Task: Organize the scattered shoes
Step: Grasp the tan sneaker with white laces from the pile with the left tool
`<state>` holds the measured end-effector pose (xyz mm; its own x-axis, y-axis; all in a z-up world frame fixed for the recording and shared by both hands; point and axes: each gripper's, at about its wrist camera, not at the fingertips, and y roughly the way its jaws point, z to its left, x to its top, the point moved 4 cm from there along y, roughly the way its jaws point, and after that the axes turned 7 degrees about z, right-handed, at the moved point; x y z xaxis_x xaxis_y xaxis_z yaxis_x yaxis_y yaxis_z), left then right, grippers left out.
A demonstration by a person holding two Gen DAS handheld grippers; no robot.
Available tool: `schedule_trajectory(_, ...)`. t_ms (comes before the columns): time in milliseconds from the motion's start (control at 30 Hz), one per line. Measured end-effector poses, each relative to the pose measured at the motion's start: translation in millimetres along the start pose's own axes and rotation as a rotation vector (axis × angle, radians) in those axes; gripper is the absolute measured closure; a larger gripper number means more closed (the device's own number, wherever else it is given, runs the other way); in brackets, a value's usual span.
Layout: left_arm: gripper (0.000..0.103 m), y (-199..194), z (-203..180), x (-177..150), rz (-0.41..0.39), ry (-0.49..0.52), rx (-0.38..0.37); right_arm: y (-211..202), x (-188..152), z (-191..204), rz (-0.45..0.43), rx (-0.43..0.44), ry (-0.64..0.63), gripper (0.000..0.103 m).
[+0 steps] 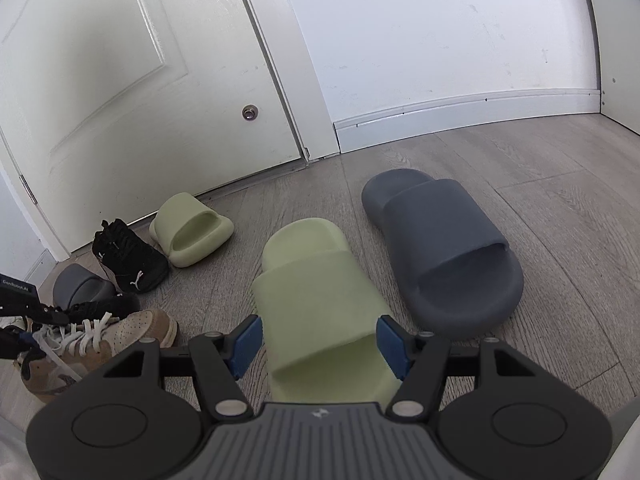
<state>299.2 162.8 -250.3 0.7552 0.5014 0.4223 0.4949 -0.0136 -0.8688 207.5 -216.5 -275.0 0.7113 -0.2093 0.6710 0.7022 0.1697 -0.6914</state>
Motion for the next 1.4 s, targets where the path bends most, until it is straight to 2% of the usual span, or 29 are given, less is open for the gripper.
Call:
schedule_trajectory(100, 0.073, -3.3, -6.4, -2.6, -0.015, 0.077, 0.043, 3.9, -1.2, 1.6, 0.009, -0.016, -0.015, 0.038)
schedule_trajectory(167, 0.076, -12.6, -10.6, -15.2, -0.044, 0.111, 0.032, 5.8, -1.9, 2.3, 0.014, -0.018, -0.016, 0.038)
schedule_trajectory(400, 0.089, -51.4, -17.5, -33.8, -0.066, 0.029, -0.126, 8.3, -6.8, 4.0, 0.03, -0.028, -0.02, 0.038)
schedule_trajectory(500, 0.091, -53.9, -26.3, -30.7, -0.058, -0.06, -0.186, 5.8, -6.3, 4.6, 0.021, -0.027, -0.024, 0.038)
schedule_trajectory(667, 0.092, -48.8, -23.2, -26.5, -0.005, -0.4, -0.302, 2.1, -5.1, 3.8, 0.01, -0.02, -0.022, 0.038)
schedule_trajectory(767, 0.097, -42.9, -21.6, -24.8, 0.018, -0.528, -0.324, 0.4, -4.2, 3.3, 0.004, -0.014, -0.024, 0.038)
schedule_trajectory(800, 0.1, -42.8, -20.7, -24.9, 0.01, -0.56, -0.329, -0.7, -3.7, 3.0, 0.0, -0.012, -0.024, 0.038)
schedule_trajectory(833, 0.1, -45.1, -18.7, -25.3, -0.028, -0.625, -0.392, -2.1, -3.2, 2.6, -0.005, -0.01, -0.024, 0.038)
schedule_trajectory(867, 0.1, -46.8, -18.8, -24.9, -0.036, -0.648, -0.417, -2.9, -2.6, 2.4, -0.009, -0.008, -0.024, 0.038)
schedule_trajectory(900, 0.1, -49.0, -19.8, -23.4, -0.045, -0.658, -0.396, -3.2, -2.0, 2.2, -0.011, -0.006, -0.022, 0.038)
schedule_trajectory(933, 0.1, -52.1, -26.2, -19.0, -0.091, -0.604, -0.314, -3.5, -1.4, 1.9, -0.014, -0.002, -0.021, 0.038)
schedule_trajectory(1000, 0.1, -54.4, -35.2, -16.7, -0.121, -0.488, -0.203, -3.8, -1.1, 1.6, -0.016, 0.004, -0.021, 0.038)
schedule_trajectory(1067, 0.1, -54.2, -37.6, -19.4, -0.123, -0.397, -0.188, -3.8, -0.9, 1.8, -0.015, 0.009, -0.027, 0.038)
schedule_trajectory(1133, 0.098, -52.5, -36.1, -23.0, -0.082, -0.317, -0.231, -4.6, 0.1, 3.2, -0.021, 0.011, -0.037, 0.038)
schedule_trajectory(1233, 0.072, -47.0, -25.2, -26.7, 0.001, -0.224, -0.29, -4.4, 1.7, 6.0, -0.025, 0.017, -0.05, 0.038)
schedule_trajectory(1267, 0.059, -43.4, -18.8, -27.7, 0.018, -0.203, -0.296, -4.0, 1.5, 6.7, -0.022, 0.022, -0.051, 0.038)
schedule_trajectory(1300, 0.054, -42.5, -14.5, -30.0, 0.029, -0.192, -0.293, -3.6, 1.0, 7.4, -0.017, 0.027, -0.052, 0.038)
schedule_trajectory(1333, 0.053, -41.1, -5.3, -31.1, 0.046, -0.172, -0.274, -3.1, 0.4, 8.3, -0.012, 0.031, -0.056, 0.037)
schedule_trajectory(1400, 0.048, -42.0, 13.3, -31.2, 0.062, -0.117, -0.197, -2.4, -0.1, 10.0, -0.01, 0.029, -0.066, 0.037)
